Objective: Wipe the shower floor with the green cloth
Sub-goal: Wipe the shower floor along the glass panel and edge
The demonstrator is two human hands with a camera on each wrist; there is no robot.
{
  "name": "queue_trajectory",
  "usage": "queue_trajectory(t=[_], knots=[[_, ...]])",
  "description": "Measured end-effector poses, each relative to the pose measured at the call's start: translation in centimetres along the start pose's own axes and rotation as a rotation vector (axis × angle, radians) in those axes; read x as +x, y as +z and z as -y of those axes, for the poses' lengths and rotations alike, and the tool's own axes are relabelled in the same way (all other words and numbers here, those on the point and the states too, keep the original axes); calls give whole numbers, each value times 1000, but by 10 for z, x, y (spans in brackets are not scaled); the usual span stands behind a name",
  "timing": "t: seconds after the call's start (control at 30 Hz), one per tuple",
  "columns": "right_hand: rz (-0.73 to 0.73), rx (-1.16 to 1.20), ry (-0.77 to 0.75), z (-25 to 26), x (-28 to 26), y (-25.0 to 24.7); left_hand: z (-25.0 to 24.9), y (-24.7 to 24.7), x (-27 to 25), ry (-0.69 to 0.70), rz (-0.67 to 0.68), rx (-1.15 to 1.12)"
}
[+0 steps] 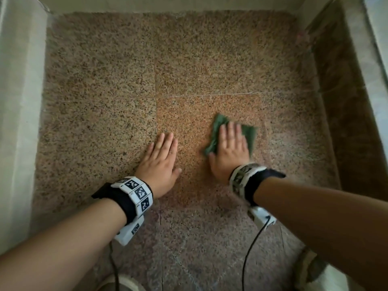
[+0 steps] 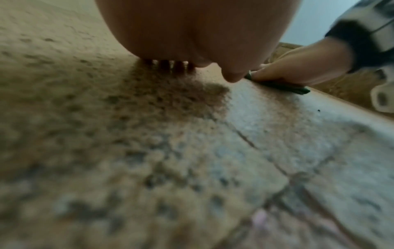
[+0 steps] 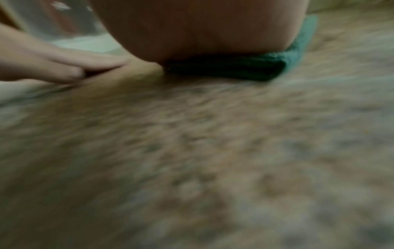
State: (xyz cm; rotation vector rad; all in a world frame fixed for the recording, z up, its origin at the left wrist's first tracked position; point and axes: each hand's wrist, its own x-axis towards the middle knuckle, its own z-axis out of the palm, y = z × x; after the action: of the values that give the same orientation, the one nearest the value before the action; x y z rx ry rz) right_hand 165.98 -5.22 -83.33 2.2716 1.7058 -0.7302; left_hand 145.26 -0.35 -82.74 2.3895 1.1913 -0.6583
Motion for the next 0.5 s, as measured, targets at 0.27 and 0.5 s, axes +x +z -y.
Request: queue_trajectory(t=[0.27,0.5], knots=[[102,-105,-338,15,-35,28,7,5,3,13,-7,50],[9,99,301,-63,4,-16,6,6,4,13,14,52]])
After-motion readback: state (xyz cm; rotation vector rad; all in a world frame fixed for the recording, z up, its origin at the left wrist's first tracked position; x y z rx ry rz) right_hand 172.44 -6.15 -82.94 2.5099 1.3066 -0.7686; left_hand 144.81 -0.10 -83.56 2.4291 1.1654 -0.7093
